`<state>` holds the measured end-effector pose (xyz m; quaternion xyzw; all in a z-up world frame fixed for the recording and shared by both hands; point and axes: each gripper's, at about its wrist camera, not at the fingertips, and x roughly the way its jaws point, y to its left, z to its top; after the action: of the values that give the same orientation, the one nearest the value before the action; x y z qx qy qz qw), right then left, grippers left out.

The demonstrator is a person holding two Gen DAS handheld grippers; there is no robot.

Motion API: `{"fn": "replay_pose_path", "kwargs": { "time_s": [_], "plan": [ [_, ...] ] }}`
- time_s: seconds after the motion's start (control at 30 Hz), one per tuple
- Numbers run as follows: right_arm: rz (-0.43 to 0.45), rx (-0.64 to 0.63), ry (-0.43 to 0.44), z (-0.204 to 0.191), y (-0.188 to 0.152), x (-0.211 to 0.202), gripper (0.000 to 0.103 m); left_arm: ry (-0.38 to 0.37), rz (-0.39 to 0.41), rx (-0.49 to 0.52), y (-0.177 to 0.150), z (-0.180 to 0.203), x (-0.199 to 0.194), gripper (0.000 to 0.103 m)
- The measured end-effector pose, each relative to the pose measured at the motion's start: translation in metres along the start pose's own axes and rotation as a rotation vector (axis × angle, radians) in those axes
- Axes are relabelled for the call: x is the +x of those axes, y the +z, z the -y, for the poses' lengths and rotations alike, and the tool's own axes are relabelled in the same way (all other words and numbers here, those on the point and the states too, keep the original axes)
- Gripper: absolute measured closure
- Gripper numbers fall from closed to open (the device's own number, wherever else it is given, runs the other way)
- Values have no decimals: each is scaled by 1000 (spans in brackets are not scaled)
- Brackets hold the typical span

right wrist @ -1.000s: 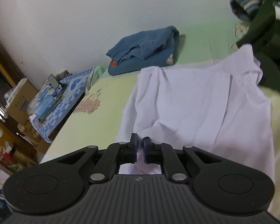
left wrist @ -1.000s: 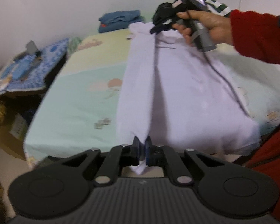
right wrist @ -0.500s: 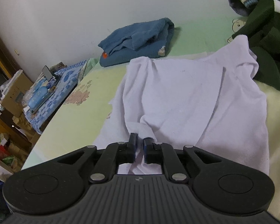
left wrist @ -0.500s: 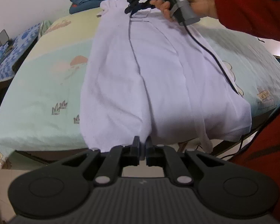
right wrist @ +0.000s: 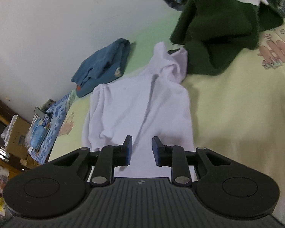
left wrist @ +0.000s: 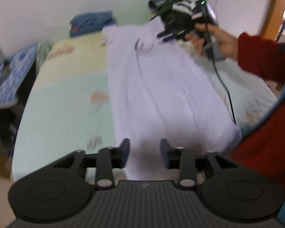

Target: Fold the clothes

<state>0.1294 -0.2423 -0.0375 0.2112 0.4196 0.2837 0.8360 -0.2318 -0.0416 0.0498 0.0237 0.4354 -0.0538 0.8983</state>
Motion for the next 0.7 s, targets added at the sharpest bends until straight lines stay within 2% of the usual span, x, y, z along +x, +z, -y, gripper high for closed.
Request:
{"fn": "replay_pose_path", "kwargs": {
  "time_s": [0.07,0.17,0.3,0.33,0.4,0.57,0.63,0.67,0.7],
  "plan": [
    [6,-30,-20,-9,-3,9,77,-12,34,46,17,-1,23,57],
    [64,-85,-90,-23,-4,22,77,14,62,159,43,1,69,56],
    [138,-164,-172,-34,10,35,76,-33,105,247,83,-10,126,54],
    [154,-183,-200,-38,14,39,76,-47,113,265,93,-12,140,49],
    [180,-214,-259,-43,22,51,76,-71,125,288,106,-14,159,36],
    [186,-219,-364,-42,35,74,75,-165,114,255,117,-29,189,36],
    [181,-209,-356,-42,38,77,87,-198,106,254,116,-33,195,36],
    [185,-212,-351,-44,38,76,89,-212,101,254,115,-35,197,35],
    [190,-217,-347,-46,39,74,96,-227,103,252,114,-36,198,33]
  ]
}}
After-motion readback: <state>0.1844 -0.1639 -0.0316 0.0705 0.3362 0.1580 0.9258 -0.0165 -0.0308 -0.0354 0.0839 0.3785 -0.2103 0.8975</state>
